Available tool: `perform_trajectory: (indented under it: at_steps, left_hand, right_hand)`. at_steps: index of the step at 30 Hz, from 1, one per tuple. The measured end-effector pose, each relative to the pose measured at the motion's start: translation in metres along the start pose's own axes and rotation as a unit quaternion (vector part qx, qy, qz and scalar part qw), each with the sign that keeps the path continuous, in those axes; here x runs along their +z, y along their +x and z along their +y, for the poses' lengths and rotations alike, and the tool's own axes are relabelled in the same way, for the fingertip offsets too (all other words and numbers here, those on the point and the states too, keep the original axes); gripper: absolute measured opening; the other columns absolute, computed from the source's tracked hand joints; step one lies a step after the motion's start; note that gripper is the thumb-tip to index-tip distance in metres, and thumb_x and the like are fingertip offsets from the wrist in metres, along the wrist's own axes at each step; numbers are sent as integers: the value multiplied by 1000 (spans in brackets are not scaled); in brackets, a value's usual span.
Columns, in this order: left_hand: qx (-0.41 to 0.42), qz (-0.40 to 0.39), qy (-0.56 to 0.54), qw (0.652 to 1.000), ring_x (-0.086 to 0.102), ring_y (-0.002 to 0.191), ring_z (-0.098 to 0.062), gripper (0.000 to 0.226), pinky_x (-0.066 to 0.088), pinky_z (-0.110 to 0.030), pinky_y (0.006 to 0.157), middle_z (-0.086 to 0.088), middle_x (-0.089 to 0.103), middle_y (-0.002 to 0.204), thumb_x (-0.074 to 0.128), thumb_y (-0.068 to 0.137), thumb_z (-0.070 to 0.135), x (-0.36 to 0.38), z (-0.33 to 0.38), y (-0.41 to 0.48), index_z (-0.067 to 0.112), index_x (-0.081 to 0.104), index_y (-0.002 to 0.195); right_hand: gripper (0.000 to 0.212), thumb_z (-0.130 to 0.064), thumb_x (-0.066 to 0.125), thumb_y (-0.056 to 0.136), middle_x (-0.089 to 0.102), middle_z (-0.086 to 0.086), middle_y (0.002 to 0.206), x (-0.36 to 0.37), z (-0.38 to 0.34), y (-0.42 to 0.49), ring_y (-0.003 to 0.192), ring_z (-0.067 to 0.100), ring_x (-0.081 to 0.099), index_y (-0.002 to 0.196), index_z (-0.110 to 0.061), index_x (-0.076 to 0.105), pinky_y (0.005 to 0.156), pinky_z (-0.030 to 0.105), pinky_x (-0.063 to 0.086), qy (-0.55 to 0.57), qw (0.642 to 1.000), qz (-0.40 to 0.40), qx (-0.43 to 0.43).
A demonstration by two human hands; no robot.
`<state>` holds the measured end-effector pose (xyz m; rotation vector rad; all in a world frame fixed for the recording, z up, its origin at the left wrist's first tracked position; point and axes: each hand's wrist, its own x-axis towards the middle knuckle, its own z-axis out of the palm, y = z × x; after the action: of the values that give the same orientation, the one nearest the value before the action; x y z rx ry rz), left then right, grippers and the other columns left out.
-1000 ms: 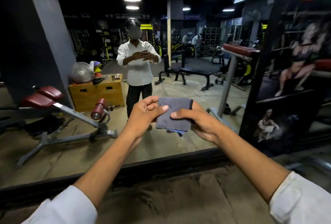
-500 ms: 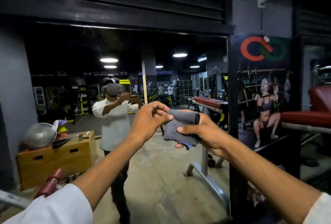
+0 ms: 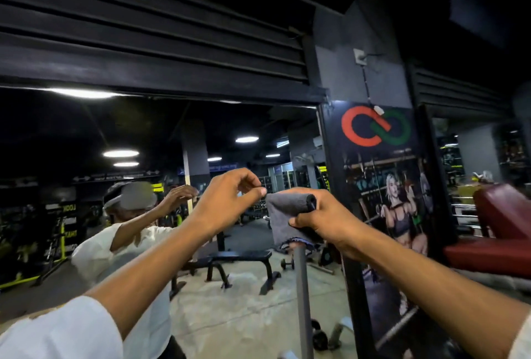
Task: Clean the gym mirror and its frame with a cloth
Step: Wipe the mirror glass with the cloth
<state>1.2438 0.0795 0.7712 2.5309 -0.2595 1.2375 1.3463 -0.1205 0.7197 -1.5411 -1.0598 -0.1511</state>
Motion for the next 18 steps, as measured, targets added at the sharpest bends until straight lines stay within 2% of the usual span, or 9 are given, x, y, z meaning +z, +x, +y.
perform_trajectory:
  at_steps: [2, 5, 10, 14, 16, 18]
  left_hand:
    - [20, -3, 47, 999, 66, 92, 3, 11, 50, -17, 82, 14, 72, 96, 75, 98, 36, 21, -1, 25, 26, 73, 101]
    - [34, 14, 104, 994, 66, 98, -5, 18, 53, -28, 90, 9, 71, 104, 74, 97, 37, 50, -5, 56, 22, 74, 106]
    - [18, 22, 177, 984, 66, 98, -12, 25, 57, -42, 89, 7, 69, 110, 71, 97, 44, 92, -7, 113, 24, 72, 112]
    - [11, 18, 213, 977, 65, 103, -11, 30, 58, -44, 94, 10, 66, 117, 68, 98, 50, 124, -11, 159, 28, 69, 118]
    - [17, 18, 244, 970, 64, 115, -13, 38, 54, -44, 104, 6, 65, 133, 67, 99, 51, 140, -17, 180, 27, 68, 129]
    - [28, 13, 295, 955, 53, 139, -14, 50, 39, -43, 122, 4, 56, 154, 63, 100, 53, 157, -23, 199, 27, 62, 143]
  right_hand:
    - [59, 16, 66, 85, 78, -6, 118, -26, 18, 23, 115, 12, 71, 124, -26, 76, 101, 33, 54, -17, 1000, -6, -22]
    - [59, 20, 63, 84, 78, -3, 116, -62, 44, 50, 114, 13, 72, 119, -26, 77, 100, 31, 54, -28, 998, -20, -61]
    - [61, 20, 62, 84, 77, -5, 119, -129, 79, 97, 115, 9, 70, 127, -22, 75, 98, 23, 54, -80, 989, -60, -106]
    - [66, 17, 64, 82, 77, -11, 116, -175, 103, 145, 116, 6, 69, 123, -32, 77, 101, 30, 55, -103, 985, -54, -126]
    - [67, 16, 64, 80, 77, -13, 115, -191, 119, 164, 116, 7, 69, 121, -37, 77, 104, 35, 55, -108, 985, -37, -129]
    - [68, 15, 62, 80, 77, -14, 114, -202, 137, 176, 114, 6, 69, 119, -38, 77, 102, 35, 55, -123, 983, -34, -135]
